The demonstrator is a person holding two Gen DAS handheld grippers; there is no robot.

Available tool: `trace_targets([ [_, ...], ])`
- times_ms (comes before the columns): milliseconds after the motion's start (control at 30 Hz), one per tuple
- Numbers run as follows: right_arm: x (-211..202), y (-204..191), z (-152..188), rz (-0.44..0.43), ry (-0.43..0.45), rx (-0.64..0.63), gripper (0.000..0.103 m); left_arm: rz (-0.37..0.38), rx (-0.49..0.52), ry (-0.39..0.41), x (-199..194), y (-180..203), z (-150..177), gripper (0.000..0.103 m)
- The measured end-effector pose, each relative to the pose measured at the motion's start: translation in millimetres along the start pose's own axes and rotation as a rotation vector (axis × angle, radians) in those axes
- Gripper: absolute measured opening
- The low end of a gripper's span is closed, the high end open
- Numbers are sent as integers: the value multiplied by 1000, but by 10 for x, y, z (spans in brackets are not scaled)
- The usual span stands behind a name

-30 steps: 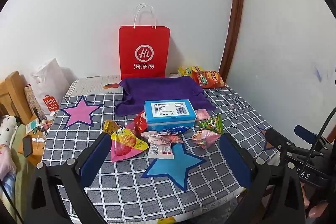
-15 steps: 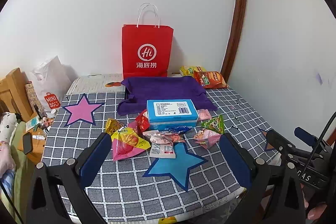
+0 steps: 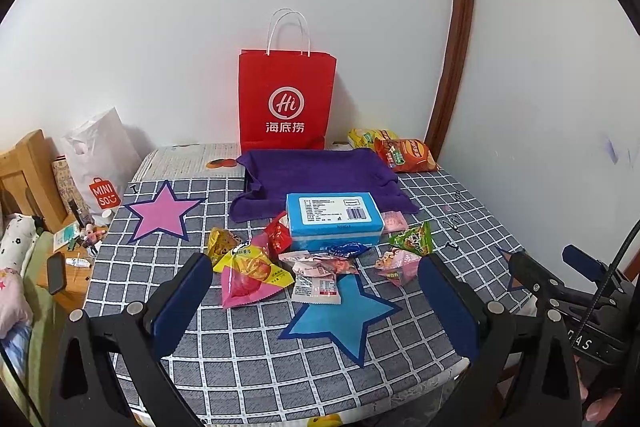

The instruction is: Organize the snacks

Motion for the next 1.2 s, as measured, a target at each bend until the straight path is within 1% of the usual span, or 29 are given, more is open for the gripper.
trace_targets([
  [1200, -56, -59, 11, -14, 16, -13, 103, -3, -3, 4, -55, -45, -5, 103],
])
Point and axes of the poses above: each gripper's, at about its wrist camera, not at the fingertips, and x roughly the way its jaws point, y to its right, z to its underside, the point moved 5 cm from there along x, roughly the way its jaws point, and after that the axes turned 13 degrees about y, right-handed, at the moved point
